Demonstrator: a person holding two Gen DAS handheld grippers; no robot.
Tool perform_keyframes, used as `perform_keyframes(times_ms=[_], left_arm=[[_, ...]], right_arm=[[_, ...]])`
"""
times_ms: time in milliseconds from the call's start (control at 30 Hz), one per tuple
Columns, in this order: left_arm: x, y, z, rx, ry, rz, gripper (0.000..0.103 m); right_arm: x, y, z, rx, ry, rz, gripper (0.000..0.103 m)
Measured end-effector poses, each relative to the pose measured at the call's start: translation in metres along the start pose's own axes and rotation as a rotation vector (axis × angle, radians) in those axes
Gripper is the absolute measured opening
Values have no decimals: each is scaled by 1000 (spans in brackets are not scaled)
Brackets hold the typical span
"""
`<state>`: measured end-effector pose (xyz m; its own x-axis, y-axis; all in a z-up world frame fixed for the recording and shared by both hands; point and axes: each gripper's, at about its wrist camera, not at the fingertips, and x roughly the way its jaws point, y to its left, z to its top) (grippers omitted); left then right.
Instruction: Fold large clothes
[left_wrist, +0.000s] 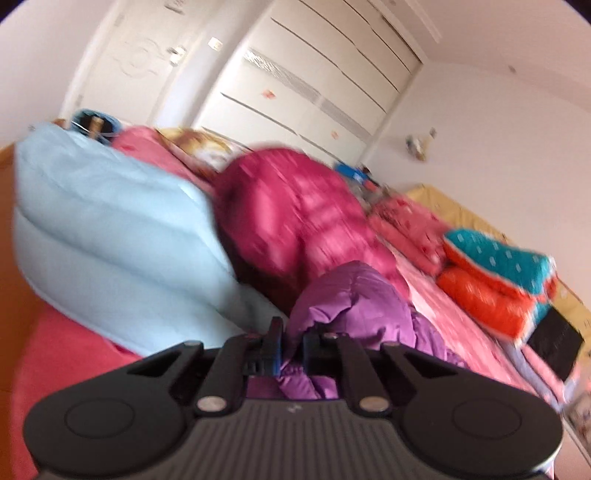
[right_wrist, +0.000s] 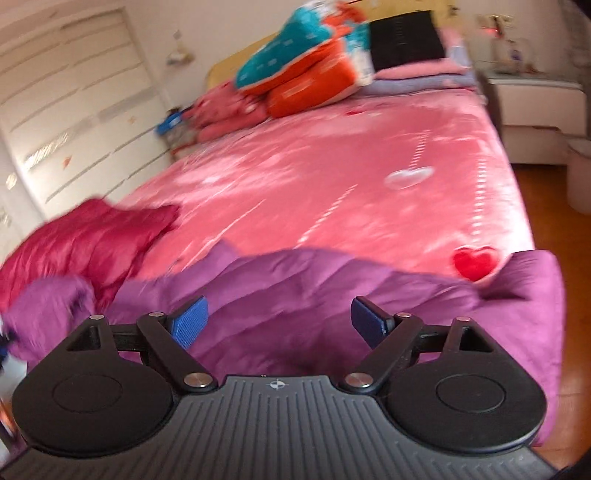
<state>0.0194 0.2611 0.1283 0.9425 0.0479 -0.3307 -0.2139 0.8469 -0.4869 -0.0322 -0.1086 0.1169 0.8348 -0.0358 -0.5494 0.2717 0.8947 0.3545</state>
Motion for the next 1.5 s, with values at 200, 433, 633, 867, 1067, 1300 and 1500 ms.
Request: perform_keyframes(times_ms=[200, 433, 633, 867, 1067, 1300, 1500], left_arm=[[-42, 42, 39, -92, -158, 62, 7], [-92, 105, 67, -278, -332, 163, 7], [-97, 166, 49, -549, -296, 189, 7], [-90, 176, 41, -668, -264, 141, 6], [-91, 157, 45, -639, -253, 28, 6], [-76, 95, 47, -501, -160, -218, 6], [-67, 21, 27, -395, 8, -455, 6]], right_arm=[[12, 50, -38, -86, 89, 39, 103], [23, 69, -64, -155, 147, 13, 103], [32, 83, -81, -211, 169, -15, 103], [37, 98, -102, -327, 147, -69, 103], [24, 94, -99, -285, 162, -52, 103], [8, 92, -73, -183, 127, 34, 103], [-3, 120, -66, -202, 93, 164, 103]])
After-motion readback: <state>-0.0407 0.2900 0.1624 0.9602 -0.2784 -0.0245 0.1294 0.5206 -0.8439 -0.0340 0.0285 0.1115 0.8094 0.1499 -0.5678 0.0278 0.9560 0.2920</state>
